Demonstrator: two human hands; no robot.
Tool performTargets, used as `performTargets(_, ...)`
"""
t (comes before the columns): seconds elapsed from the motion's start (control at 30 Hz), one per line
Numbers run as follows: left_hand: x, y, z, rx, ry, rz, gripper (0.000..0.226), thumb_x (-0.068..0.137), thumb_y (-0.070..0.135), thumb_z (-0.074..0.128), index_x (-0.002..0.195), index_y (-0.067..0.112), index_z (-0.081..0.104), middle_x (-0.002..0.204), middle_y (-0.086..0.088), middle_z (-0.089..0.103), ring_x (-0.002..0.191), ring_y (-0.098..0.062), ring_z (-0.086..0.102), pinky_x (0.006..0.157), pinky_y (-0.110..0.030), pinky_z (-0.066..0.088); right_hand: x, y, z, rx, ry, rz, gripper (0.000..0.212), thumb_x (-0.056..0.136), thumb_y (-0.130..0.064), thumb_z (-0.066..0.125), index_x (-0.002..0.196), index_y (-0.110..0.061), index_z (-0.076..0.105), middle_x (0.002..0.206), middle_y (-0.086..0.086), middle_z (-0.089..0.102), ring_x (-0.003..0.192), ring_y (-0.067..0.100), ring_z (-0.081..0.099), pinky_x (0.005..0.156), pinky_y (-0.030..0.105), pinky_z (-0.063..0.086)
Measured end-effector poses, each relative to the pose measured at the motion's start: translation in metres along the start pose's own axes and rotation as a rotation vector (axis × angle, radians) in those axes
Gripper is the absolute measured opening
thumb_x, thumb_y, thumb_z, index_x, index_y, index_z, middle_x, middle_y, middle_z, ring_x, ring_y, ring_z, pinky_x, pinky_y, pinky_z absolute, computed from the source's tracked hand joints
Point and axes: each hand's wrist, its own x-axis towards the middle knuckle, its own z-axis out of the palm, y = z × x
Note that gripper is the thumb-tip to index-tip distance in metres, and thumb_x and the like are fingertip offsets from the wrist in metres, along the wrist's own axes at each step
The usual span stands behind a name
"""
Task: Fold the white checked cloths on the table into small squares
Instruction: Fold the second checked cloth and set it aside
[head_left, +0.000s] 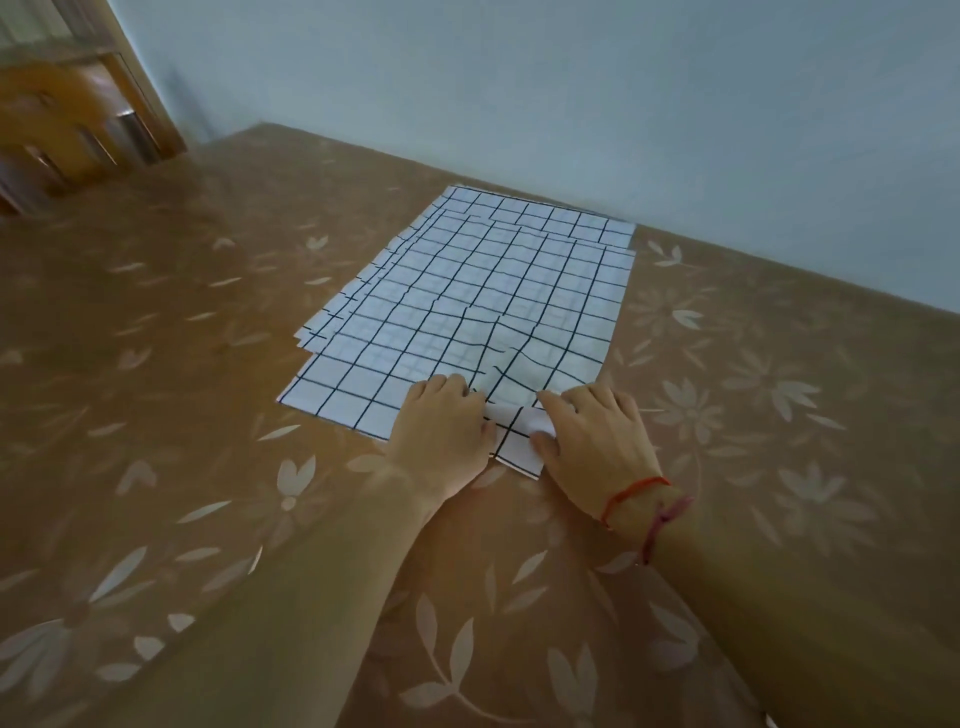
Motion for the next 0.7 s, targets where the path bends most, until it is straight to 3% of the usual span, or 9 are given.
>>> performTargets(0.1,-0.003,0.0,-0.005,-0.006,0.035,0.002,0.031,0.095,0.033,0.041,0.1,0.018,0.067,0.102,0.0,0.063,0.1,-0.019,0.053,0.093,-0.032,0.037,-0.001,0.004,-0.002,-0.031,0.051,0.002,0.017,0.089,-0.027,0.056,0.092,-0.021,0.072,0.088,0.0,0.068,0.095,0.026,0.056,0.089,0.038,0.038)
performTargets(0.2,-0.01,0.001,-0.011,-0.07,0.056,-0.01,0.031,0.093,0.035,0.044,0.099,0.017,0.07,0.098,0.001,0.065,0.094,-0.019,0.054,0.087,-0.032,0.039,-0.003,0.003,-0.01,0.028,0.089,0.024,0.015,0.087,-0.02,0.057,0.079,-0.02,0.07,0.075,-0.002,0.066,0.084,0.025,0.057,0.079,0.037,0.043)
performTargets(0.37,-0.04,-0.002,-0.028,-0.134,0.03,0.034,0.054,0.078,0.052,0.059,0.12,0.017,0.062,0.11,0.003,0.063,0.099,-0.019,0.055,0.088,-0.032,0.044,-0.014,0.002,-0.031,0.282,0.079,0.081,0.013,0.094,-0.023,0.049,0.093,-0.018,0.062,0.076,0.001,0.063,0.071,0.025,0.059,0.06,0.04,0.05)
performTargets(0.47,-0.062,-0.005,-0.039,-0.127,0.011,0.035,0.057,0.078,0.035,0.072,0.129,0.014,0.056,0.115,0.001,0.063,0.103,-0.022,0.059,0.091,-0.035,0.046,-0.027,0.002,-0.046,0.416,0.083,0.109,0.012,0.094,-0.021,0.049,0.094,-0.017,0.061,0.07,-0.003,0.064,0.064,0.02,0.058,0.059,0.037,0.049)
performTargets(0.63,-0.093,-0.013,-0.06,-0.102,0.026,-0.062,0.038,0.075,0.009,0.076,0.112,0.011,0.068,0.101,-0.003,0.07,0.091,-0.028,0.066,0.077,-0.038,0.053,-0.057,-0.004,-0.078,0.522,0.005,0.114,0.007,0.094,-0.016,0.051,0.092,-0.017,0.058,0.057,-0.011,0.054,0.053,0.006,0.05,0.054,0.028,0.039)
performTargets(0.7,-0.107,-0.012,-0.078,-0.087,-0.012,-0.092,0.029,0.078,0.007,0.07,0.107,0.012,0.069,0.095,-0.003,0.071,0.09,-0.027,0.066,0.074,-0.037,0.052,-0.074,-0.009,-0.093,0.494,-0.081,0.13,0.009,0.091,-0.026,0.054,0.098,-0.022,0.056,0.073,-0.009,0.061,0.063,0.01,0.055,0.061,0.031,0.045)
